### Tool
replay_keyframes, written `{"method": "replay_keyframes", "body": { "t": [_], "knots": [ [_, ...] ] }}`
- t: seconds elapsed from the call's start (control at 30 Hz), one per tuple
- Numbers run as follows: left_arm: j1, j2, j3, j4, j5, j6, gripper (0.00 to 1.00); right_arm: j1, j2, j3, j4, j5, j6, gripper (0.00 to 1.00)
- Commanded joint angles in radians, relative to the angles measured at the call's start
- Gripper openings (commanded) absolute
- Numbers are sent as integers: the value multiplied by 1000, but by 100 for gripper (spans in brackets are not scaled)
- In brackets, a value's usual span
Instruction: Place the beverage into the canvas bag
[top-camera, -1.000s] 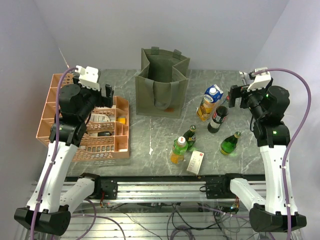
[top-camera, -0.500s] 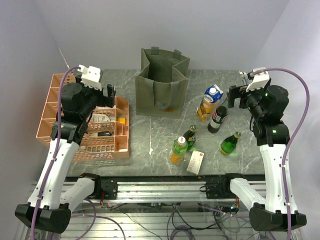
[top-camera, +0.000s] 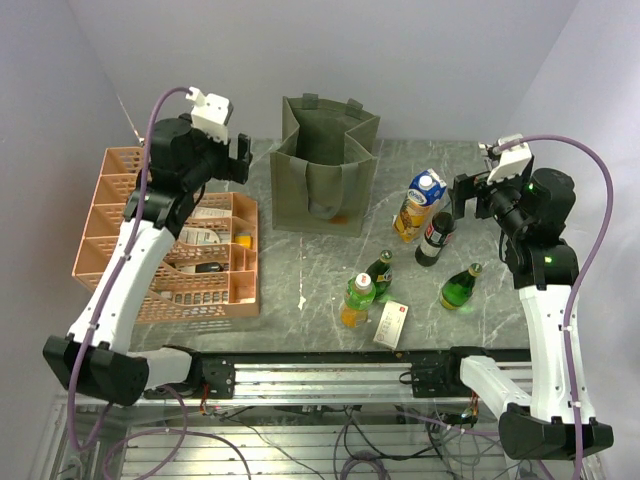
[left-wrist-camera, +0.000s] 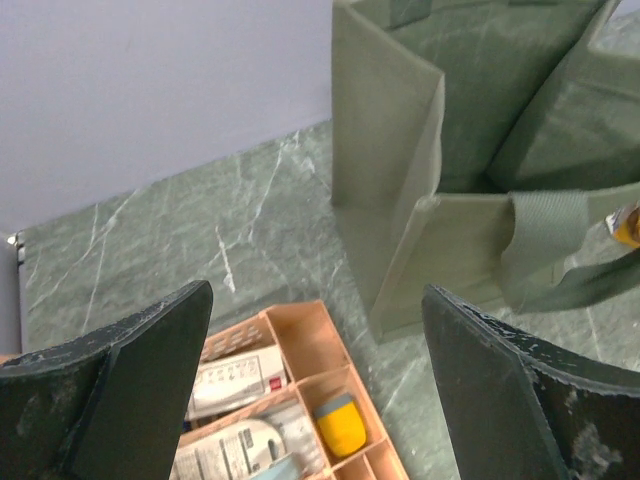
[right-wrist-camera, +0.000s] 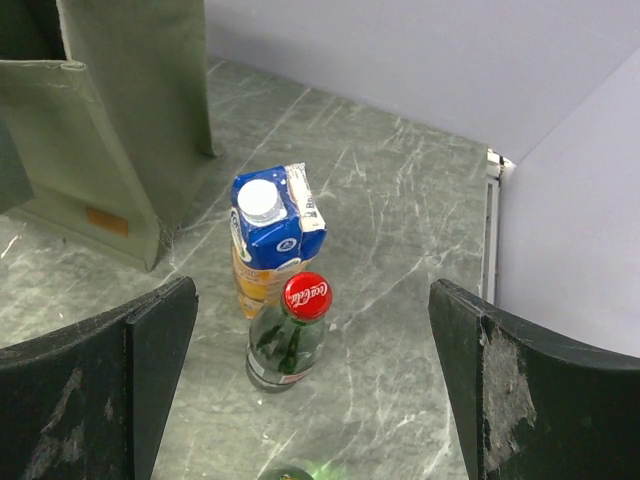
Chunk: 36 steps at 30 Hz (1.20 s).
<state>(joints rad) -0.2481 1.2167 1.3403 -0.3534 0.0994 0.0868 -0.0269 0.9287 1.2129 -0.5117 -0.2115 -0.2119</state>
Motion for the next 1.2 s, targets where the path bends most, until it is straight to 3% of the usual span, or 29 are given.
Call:
{"method": "replay_keyframes", "body": {
  "t": [0.0,0.43,0.6,0.8,1.07,1.17],
  "knots": [
    [-44,80,119,-2,19,-58,96,-3,-2,15,-20,-46,-18,100],
    [-175,415,443,-92,-73,-132,99,-4,-12,6,-46,-104,-47,100],
    [-211,535,553,-128,-109,-131,86,-5,-10,2,-54,-121,-47,100],
    [-227,644,650,-183,-177,-173,62,-11,-19,-23,-56,-153,-51,100],
    [-242,546,505,-151,-153,-313,10,-11,-24,-40,-53,-143,-64,100],
    [-247,489,449,-145,-108,-376,7,-11,-17,-38,-55,-140,-67,100]
  ]
}}
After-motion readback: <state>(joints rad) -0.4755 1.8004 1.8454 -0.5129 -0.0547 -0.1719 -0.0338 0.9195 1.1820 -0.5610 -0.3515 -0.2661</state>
